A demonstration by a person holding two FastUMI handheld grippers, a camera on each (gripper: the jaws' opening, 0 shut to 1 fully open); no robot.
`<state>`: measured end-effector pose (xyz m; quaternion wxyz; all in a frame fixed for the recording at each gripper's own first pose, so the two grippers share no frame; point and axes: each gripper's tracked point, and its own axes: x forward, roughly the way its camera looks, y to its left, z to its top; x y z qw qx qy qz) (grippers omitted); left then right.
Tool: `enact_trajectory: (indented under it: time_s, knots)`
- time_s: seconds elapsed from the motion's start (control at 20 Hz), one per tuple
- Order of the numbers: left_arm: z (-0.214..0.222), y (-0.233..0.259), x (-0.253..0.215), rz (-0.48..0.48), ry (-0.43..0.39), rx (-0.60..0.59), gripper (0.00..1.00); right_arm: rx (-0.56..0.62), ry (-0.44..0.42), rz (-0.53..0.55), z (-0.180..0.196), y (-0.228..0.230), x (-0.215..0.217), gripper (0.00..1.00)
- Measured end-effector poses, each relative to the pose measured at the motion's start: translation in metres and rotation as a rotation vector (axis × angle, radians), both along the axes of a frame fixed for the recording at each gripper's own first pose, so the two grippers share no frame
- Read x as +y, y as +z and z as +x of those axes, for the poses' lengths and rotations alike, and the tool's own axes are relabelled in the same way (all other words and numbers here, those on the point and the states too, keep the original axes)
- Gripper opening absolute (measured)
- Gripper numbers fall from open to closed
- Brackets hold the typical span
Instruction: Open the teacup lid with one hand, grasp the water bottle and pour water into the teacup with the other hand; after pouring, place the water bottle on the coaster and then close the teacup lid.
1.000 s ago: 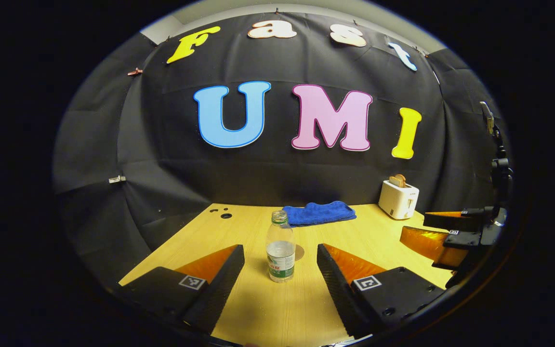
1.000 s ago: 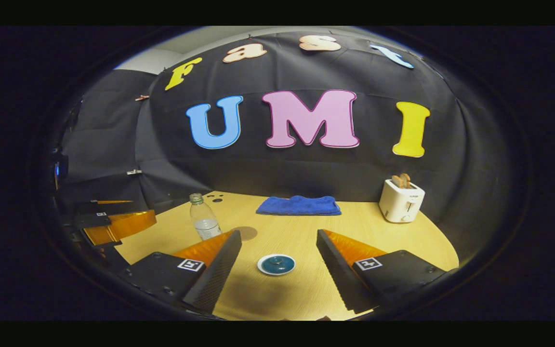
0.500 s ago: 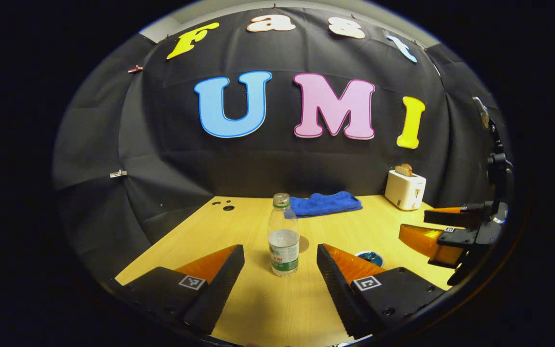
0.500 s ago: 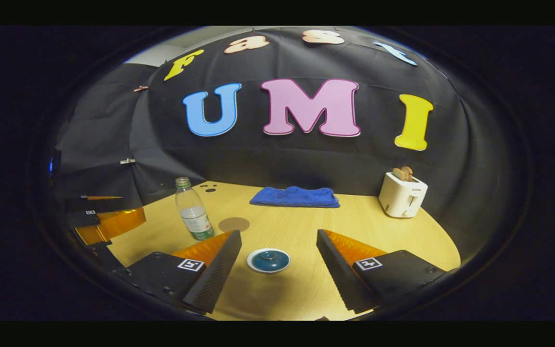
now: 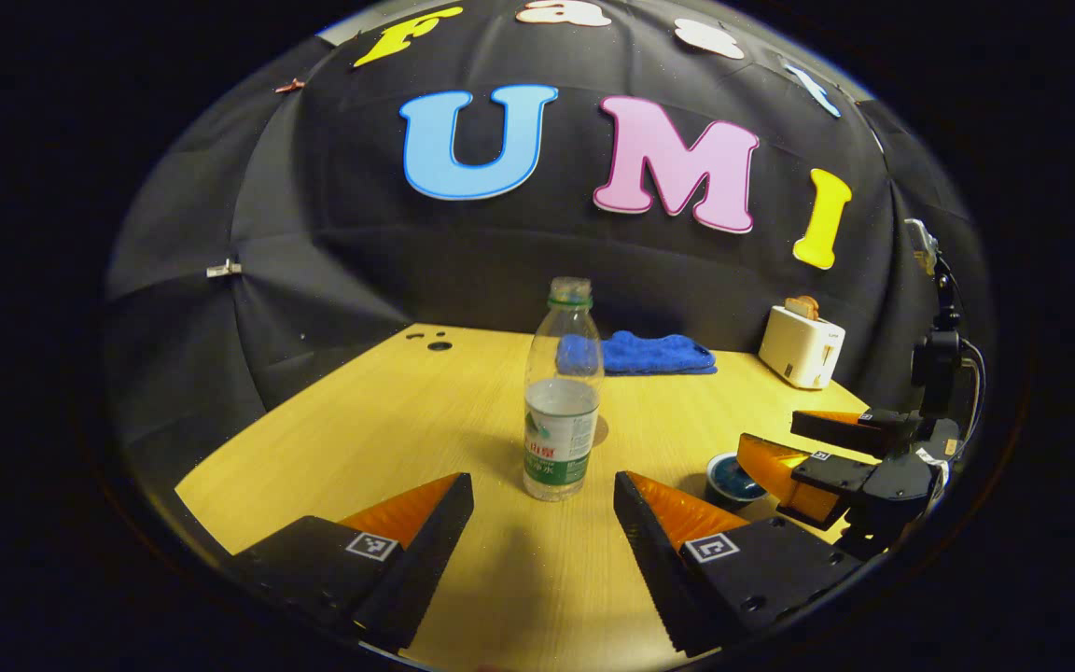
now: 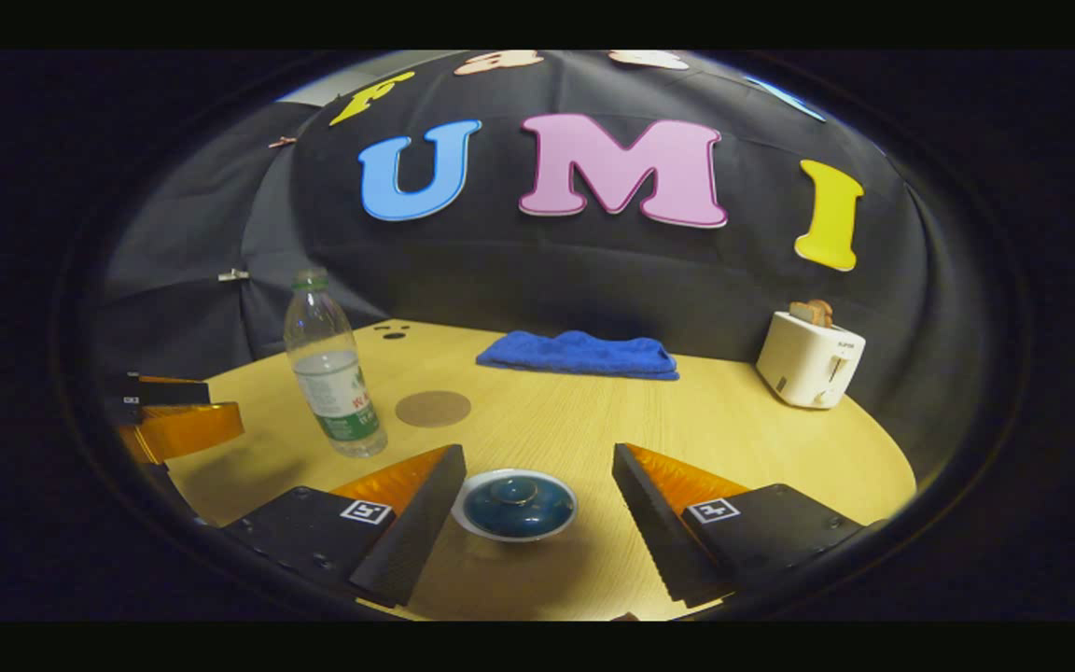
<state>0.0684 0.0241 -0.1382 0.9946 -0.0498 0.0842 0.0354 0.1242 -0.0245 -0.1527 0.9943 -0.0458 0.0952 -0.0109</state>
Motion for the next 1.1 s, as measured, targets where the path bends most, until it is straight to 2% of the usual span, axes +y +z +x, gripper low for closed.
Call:
enact_trajectory:
  time_s: [0.25,0.3,0.4,0.5,0.55,0.65,0.8,0.85,0.9,1.1]
  knots:
    - [0.010,-0.018,0.013,-0.022,0.025,0.005,0.95,0.003,0.017,-0.003,0.008,-0.016,0.004,0.98]
    - [0.010,-0.019,0.012,-0.028,0.024,0.007,0.96,0.007,0.020,0.000,0.008,-0.018,0.005,0.94]
    - [0.011,-0.025,0.015,-0.033,0.025,0.017,0.96,0.023,0.025,0.012,0.012,-0.023,0.008,0.81]
    - [0.010,-0.030,0.015,-0.027,0.022,0.023,0.95,0.012,0.025,0.010,0.013,-0.020,0.009,0.75]
    - [0.010,-0.032,0.015,-0.019,0.020,0.023,0.95,0.015,0.023,0.003,0.013,-0.021,0.009,0.76]
    - [0.011,-0.033,0.013,-0.007,0.011,0.027,0.95,0.018,0.023,-0.009,0.013,-0.021,0.009,0.67]
    - [0.012,-0.034,0.009,0.006,-0.007,0.027,0.95,0.022,0.029,-0.012,0.016,-0.018,0.011,0.64]
    - [0.013,-0.033,0.008,0.008,-0.010,0.026,0.95,0.024,0.032,-0.011,0.016,-0.018,0.011,0.60]
    - [0.015,-0.032,0.007,0.008,-0.011,0.025,0.95,0.028,0.035,-0.013,0.016,-0.018,0.011,0.49]
    - [0.017,-0.033,0.007,0.004,-0.017,0.021,0.96,0.044,0.042,-0.009,0.020,-0.017,0.012,0.35]
